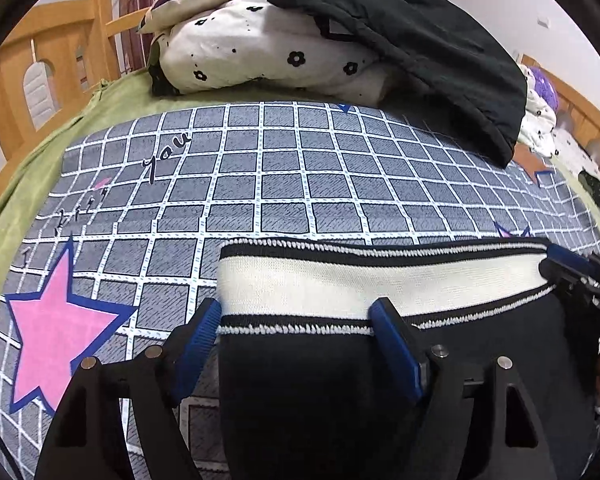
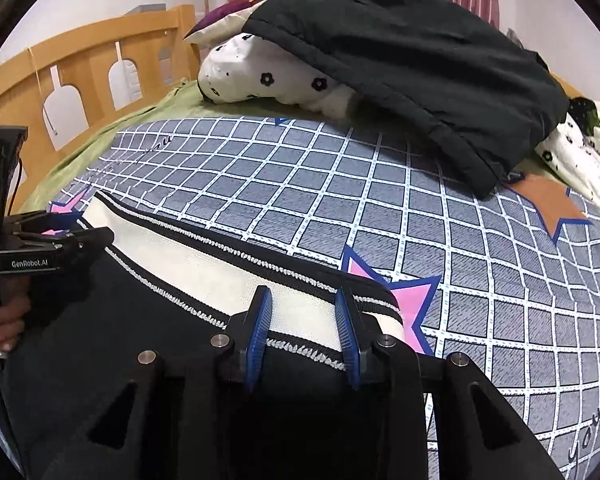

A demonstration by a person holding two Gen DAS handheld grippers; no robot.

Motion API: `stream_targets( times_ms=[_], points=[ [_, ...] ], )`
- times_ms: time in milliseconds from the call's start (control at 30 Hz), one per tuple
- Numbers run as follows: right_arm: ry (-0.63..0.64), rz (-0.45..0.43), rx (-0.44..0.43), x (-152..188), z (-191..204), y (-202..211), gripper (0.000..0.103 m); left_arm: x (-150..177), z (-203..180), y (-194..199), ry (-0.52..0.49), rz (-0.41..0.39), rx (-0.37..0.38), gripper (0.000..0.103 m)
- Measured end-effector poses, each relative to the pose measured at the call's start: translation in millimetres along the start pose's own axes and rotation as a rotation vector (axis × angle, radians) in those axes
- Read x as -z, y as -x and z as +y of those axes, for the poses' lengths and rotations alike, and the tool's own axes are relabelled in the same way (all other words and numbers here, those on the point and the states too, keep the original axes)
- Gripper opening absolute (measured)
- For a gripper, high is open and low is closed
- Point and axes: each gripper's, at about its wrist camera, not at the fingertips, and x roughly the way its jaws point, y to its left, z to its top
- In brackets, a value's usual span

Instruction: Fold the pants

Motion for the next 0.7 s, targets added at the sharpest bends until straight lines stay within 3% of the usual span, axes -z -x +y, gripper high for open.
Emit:
stream_targets(
  times_ms=[200,333,467,633,700],
  points=[
    [0.060,-0.001,0.044,6.1,9.7,12.5,0.040,23.1,-17.5,28.0,-0.052,0.115,0.004,0.076],
    [0.010,0.032,0.010,26.9,8.7,46.1,0.046,64.0,-23.0,63.8,-0.082,0.120,0.023,0.076],
    [-0.014,0.041,0.016,67.4,17.1,79.2,0.046,113.9,-23.4,99.8,-0.117,0.071,-0.022,0.076],
    [0.001,0.074,0.041,116.2,45.0,112.2,0.048,158.4,-4.2,135.2,-0.038,0.094,0.055,0.076],
    [0.024,0.089,0.069,130.8,54.7,124.0,0.048,174.3,4.7,142.6,-0.027,0.094,0.048,0.078]
  ],
)
